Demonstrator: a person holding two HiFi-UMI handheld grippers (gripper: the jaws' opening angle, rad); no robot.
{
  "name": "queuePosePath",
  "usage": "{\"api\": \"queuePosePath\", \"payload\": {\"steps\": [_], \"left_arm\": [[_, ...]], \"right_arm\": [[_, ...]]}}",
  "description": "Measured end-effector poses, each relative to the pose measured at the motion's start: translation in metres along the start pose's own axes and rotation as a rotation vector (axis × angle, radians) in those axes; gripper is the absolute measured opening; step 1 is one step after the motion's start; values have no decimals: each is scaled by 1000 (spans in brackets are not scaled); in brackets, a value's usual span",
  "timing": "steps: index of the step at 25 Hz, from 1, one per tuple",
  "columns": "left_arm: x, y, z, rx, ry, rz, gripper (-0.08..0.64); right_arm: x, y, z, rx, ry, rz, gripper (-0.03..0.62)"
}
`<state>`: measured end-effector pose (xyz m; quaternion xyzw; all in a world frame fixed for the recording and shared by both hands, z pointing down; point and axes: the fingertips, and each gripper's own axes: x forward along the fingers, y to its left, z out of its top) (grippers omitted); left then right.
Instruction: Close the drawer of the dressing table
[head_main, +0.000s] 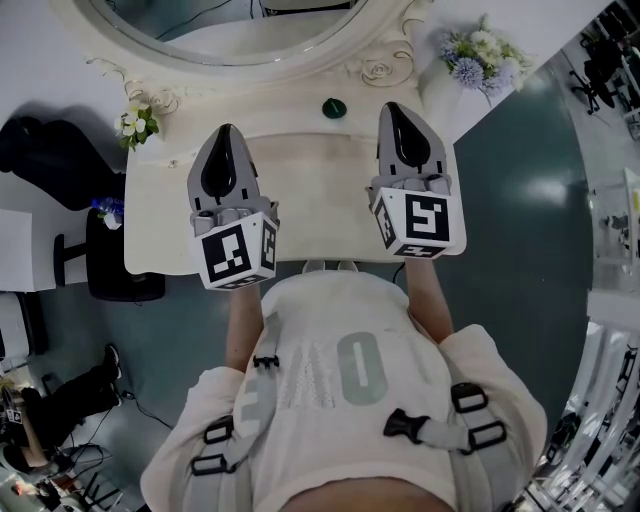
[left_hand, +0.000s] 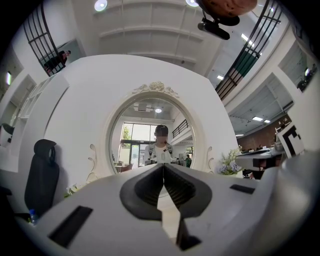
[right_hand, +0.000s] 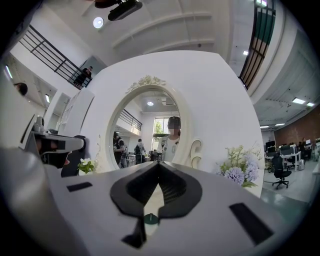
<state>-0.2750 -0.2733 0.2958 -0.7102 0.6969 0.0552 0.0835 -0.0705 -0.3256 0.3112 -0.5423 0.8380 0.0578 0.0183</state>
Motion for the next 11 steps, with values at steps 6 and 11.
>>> {"api": "queuePosePath", "payload": {"steps": [6, 11], "left_arm": [[2, -1, 0, 1, 1, -5, 20], [2, -1, -1, 1, 1, -7, 20]], "right_arm": [[1, -3, -1, -8, 8, -13, 9], [0, -4, -5, -4, 17, -14, 9]]}}
